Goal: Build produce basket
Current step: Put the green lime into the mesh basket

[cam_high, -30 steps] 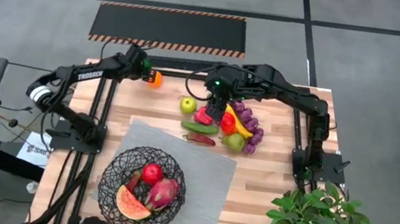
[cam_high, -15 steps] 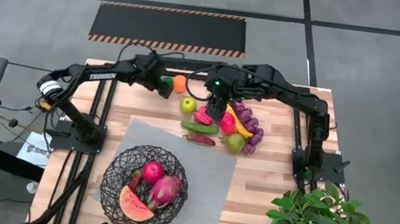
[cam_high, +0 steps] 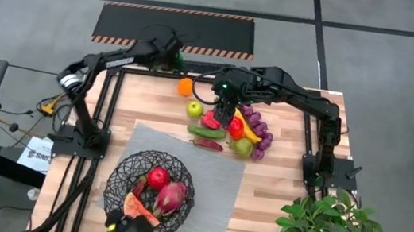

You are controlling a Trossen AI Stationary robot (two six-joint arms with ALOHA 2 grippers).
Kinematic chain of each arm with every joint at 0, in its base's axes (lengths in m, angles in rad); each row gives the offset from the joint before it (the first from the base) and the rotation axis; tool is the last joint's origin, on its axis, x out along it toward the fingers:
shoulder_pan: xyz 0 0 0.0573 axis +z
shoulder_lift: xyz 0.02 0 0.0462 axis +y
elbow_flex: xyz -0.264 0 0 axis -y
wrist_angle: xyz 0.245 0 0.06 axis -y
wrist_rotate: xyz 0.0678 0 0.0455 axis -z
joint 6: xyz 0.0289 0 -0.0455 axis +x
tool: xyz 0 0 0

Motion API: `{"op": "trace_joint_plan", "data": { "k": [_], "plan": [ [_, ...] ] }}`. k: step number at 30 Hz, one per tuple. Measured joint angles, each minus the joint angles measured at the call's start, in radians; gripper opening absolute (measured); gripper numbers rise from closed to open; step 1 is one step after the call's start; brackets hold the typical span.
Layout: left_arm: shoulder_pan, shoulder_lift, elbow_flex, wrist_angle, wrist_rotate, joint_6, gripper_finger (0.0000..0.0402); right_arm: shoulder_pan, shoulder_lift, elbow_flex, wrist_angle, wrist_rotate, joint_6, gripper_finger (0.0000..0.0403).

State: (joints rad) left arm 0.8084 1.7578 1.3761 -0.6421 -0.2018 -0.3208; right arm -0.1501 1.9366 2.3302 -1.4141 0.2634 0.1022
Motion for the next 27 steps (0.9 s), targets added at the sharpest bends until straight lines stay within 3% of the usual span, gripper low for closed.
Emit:
{"op": "trace_joint_plan", "data": {
  "k": [6,13,22,27],
  "plan": [
    [-0.001,0.171,0.181,-0.161,0.018,0.043,0.0238,0.001,0.0,0.0,-0.009,0.0,-0.003,0.0255],
    [-0.037,0.208,0.225,-0.232,0.034,0.104,0.0238,0.027,0.0,0.0,-0.026,-0.001,-0.004,0.0255],
    [-0.071,0.204,0.228,-0.346,0.203,0.189,0.0238,0.091,-0.01,0.0,-0.046,-0.002,0.002,0.0255],
    [-0.138,0.173,0.221,-0.398,0.449,0.258,0.0238,0.121,-0.017,-0.001,-0.051,-0.002,0.01,0.0255]
  ]
}}
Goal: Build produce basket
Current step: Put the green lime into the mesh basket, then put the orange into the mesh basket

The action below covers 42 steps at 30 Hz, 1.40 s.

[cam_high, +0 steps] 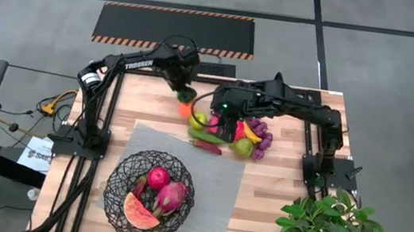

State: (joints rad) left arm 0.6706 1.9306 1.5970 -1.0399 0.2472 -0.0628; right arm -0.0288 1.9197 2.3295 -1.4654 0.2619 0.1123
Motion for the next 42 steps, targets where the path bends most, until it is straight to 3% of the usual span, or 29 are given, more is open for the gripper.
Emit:
{"op": "trace_joint_plan", "data": {
  "k": [3,10,16,25,32,37,42],
  "plan": [
    [-0.069,-0.058,0.002,0.015,0.052,0.007,0.0238,0.016,-0.007,0.001,-0.003,0.0,0.001,0.0255],
    [-0.188,-0.214,0.003,-0.029,-0.23,-0.101,0.0238,0.036,-0.044,0.0,-0.033,0.006,0.052,0.0255],
    [-0.326,-0.429,0.002,-0.176,-0.328,-0.163,0.0238,0.08,-0.086,0.0,-0.076,0.01,0.105,0.0255],
    [-0.762,-0.688,-0.128,-0.232,-0.383,-0.45,0.0238,0.178,-0.122,0.0,-0.09,0.084,0.167,0.0255],
    [-1.076,-0.684,-0.33,-0.188,-0.485,-0.761,0.0279,0.215,-0.122,0.0,-0.096,0.113,0.203,0.0255],
    [-1.183,-0.618,-0.466,-0.009,-0.485,-0.88,0.0316,0.226,-0.122,0.0,-0.095,0.115,0.219,0.0255],
    [-1.246,-0.529,-0.532,0.153,-0.386,-0.912,0.032,0.227,-0.122,0.0,-0.104,0.115,0.239,0.0255]
  ]
}}
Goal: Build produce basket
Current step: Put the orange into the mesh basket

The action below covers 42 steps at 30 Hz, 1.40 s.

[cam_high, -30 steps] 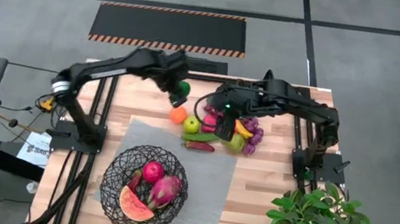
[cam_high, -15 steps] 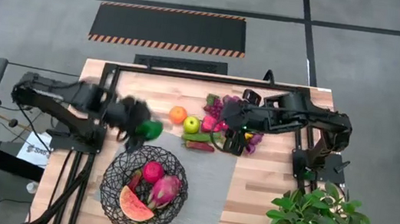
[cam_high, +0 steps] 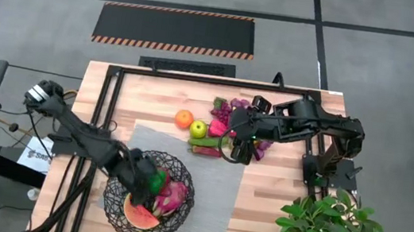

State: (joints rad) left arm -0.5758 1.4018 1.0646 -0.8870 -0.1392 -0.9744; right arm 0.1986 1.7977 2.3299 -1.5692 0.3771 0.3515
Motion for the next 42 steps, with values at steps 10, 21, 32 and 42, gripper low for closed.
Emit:
{"op": "trace_joint_plan", "data": {
  "k": [10,21,32,42],
  "plan": [
    [-0.035,0.052,0.001,0.001,0.071,-0.04,0.0314,0.001,0.0,0.0,-0.002,0.0,0.0,0.0255],
    [-0.108,-0.093,0.001,-0.097,-0.018,-0.14,0.0314,0.012,0.0,0.0,-0.002,0.05,-0.011,0.0255],
    [0.3,-0.187,0.001,-0.033,-0.524,0.351,0.0358,-0.01,0.001,0.0,-0.002,0.072,-0.019,0.0255],
    [0.756,-0.004,-0.004,0.278,-0.227,0.781,0.0396,-0.01,0.001,0.0,-0.002,0.071,-0.02,0.0255]
  ]
}}
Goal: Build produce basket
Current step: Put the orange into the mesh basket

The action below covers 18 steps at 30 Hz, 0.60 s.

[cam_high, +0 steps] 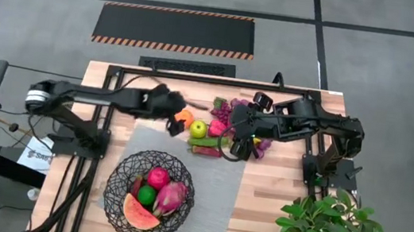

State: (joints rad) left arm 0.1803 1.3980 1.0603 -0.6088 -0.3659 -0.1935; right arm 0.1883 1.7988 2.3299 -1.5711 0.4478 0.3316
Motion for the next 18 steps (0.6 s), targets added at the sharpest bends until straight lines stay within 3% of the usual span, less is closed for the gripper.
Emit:
{"op": "trace_joint_plan", "data": {
  "k": [7,18],
  "plan": [
    [0.132,0.2,-0.001,0.08,0.141,0.143,0.0396,0.0,0.0,0.0,0.0,-0.001,-0.003,0.0255],
    [0.178,0.423,-0.001,0.126,0.241,0.189,0.0396,0.001,0.0,0.0,0.0,-0.002,-0.002,0.0255]
  ]
}}
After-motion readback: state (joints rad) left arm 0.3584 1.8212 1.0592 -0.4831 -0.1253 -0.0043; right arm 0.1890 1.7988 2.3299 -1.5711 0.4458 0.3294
